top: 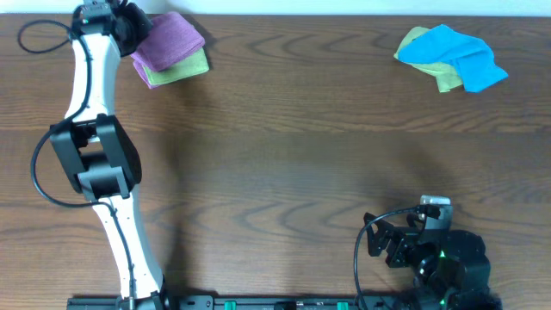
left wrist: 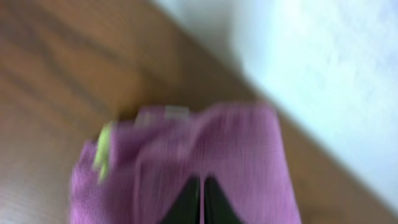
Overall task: Fold the cloth
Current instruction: 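Lower the purple cloth onto the stack and adjust it with the left gripper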
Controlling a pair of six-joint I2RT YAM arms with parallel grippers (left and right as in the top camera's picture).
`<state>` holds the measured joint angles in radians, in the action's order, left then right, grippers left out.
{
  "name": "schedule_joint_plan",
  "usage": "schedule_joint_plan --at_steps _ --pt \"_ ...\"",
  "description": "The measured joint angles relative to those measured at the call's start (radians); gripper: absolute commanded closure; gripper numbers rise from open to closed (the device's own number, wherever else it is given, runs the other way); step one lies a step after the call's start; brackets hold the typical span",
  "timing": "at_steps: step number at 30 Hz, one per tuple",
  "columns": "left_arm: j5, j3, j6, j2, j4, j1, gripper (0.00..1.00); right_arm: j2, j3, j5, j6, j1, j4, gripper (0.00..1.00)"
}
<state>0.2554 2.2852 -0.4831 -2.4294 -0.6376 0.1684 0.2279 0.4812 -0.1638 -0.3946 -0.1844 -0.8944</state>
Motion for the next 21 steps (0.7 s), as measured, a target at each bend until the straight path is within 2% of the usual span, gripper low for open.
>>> schedule_joint_plan --at_steps 9,12,13,14,15,17,21 --pt "-0.041 0.217 0.162 0.000 -0.378 -0.008 0.94 0.000 0.000 0.000 0.000 0.000 0.000 0.01" --pt "-0.074 0.264 0.210 0.000 -0.473 -0.022 0.75 0.000 0.000 0.000 0.000 0.000 0.000 0.01" --pt "-0.080 0.275 0.222 0.000 -0.494 -0.028 0.63 0.000 0.000 0.000 0.000 0.000 -0.001 0.01" --pt "-0.087 0.287 0.231 0.000 -0.515 -0.035 0.50 0.000 0.000 0.000 0.000 0.000 0.000 0.01" --pt "-0.091 0.295 0.233 0.000 -0.533 -0.043 0.29 0.000 0.000 0.000 0.000 0.000 0.000 0.01" --pt "-0.102 0.306 0.245 0.000 -0.560 -0.061 0.04 0.000 0.000 0.000 0.000 0.000 0.000 0.01" --pt "-0.106 0.309 0.249 0.000 -0.593 -0.093 0.04 0.000 0.000 0.000 0.000 0.000 0.000 0.01"
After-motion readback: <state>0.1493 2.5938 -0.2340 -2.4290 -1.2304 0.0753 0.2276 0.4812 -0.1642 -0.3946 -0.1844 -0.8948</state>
